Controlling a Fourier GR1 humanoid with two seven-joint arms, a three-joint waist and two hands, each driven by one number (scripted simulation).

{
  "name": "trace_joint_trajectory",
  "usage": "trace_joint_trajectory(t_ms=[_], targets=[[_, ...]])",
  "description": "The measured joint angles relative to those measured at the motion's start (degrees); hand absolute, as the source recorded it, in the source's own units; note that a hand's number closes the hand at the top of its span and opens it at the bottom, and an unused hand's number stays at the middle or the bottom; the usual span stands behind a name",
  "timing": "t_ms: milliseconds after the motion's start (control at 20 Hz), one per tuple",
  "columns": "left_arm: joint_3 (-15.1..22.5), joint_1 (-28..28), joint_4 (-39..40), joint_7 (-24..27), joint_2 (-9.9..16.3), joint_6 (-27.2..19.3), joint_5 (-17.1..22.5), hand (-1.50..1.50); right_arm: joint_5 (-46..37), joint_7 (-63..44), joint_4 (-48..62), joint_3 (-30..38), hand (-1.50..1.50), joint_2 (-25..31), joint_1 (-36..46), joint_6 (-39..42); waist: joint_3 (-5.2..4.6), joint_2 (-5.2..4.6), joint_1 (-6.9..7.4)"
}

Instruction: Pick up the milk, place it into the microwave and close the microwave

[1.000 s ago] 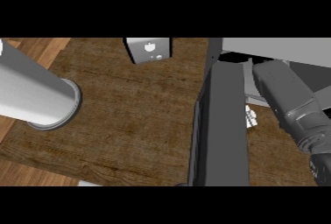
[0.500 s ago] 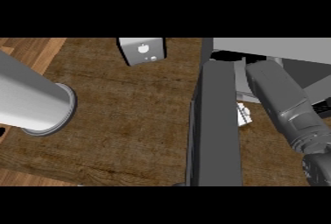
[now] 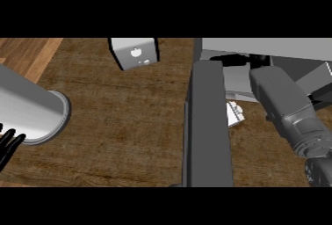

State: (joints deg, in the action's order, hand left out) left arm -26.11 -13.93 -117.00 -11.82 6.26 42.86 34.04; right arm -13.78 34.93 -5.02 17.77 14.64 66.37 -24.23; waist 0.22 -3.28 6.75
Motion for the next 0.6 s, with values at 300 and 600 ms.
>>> trace_joint_trajectory(t_ms=[300, 600], targets=[[3.5, -0.8, 1.0, 1.5, -2.4, 3.8, -1.6, -1.5, 1.9, 3.7, -0.6, 1.7, -1.5, 1.3, -3.6, 7.6, -0.03, 0.93, -1.82], [9.2, -2.2, 2.9, 1.8, -4.3, 8.4, -5.3, -1.5, 4.9, 7.8, -1.1, 3.9, -1.5, -0.7, -7.1, 19.2, -0.07, 1.8, -3.58]])
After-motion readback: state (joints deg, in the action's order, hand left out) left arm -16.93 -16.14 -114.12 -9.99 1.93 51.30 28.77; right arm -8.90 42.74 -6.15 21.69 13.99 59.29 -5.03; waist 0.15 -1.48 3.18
